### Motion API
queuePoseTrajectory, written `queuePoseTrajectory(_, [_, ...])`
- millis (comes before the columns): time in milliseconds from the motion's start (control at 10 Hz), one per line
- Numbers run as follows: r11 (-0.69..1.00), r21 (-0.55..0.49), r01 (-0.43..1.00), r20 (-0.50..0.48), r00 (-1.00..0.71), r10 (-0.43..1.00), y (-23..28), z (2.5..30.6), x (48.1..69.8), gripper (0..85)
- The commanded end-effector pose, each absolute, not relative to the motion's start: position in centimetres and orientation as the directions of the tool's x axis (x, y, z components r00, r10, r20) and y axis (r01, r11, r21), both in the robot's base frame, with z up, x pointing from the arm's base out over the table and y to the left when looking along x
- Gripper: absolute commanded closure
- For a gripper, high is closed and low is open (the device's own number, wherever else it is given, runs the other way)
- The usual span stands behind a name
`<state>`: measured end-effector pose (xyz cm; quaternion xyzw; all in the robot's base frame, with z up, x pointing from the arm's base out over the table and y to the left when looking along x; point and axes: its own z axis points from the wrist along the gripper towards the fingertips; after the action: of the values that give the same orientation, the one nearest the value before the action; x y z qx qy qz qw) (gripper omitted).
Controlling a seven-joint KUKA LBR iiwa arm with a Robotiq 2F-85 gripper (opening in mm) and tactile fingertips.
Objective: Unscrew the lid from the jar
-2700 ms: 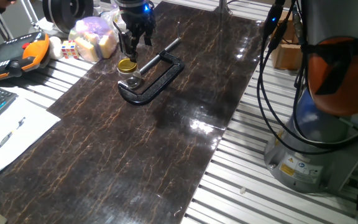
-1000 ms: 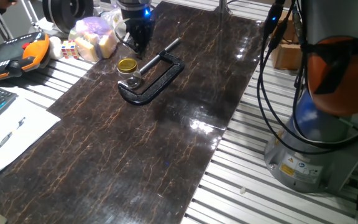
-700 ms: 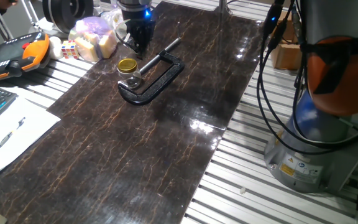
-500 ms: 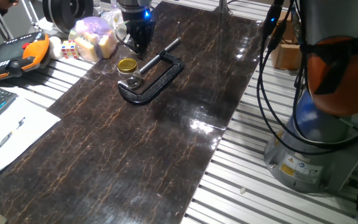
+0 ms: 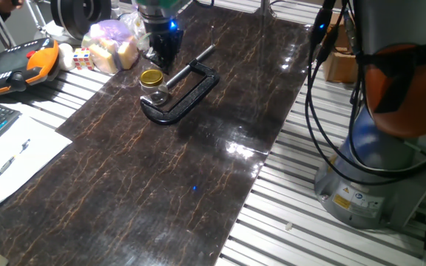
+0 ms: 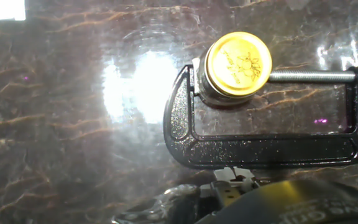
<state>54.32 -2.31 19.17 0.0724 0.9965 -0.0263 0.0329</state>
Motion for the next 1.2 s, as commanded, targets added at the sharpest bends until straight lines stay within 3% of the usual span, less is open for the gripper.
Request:
queuePoseTrajectory(0, [0.988,-0.054,0.148,-0.064,-0.987,0.144,-2.3,18.8,54.7,84.3])
queuePoseTrajectory(400, [0.993,0.011,0.117,-0.013,-0.993,0.117,-4.1,18.5,57.1,84.3])
queuePoseTrajectory(1100, [0.995,-0.015,0.102,-0.030,-0.994,0.102,-4.6,17.3,58.8,84.3])
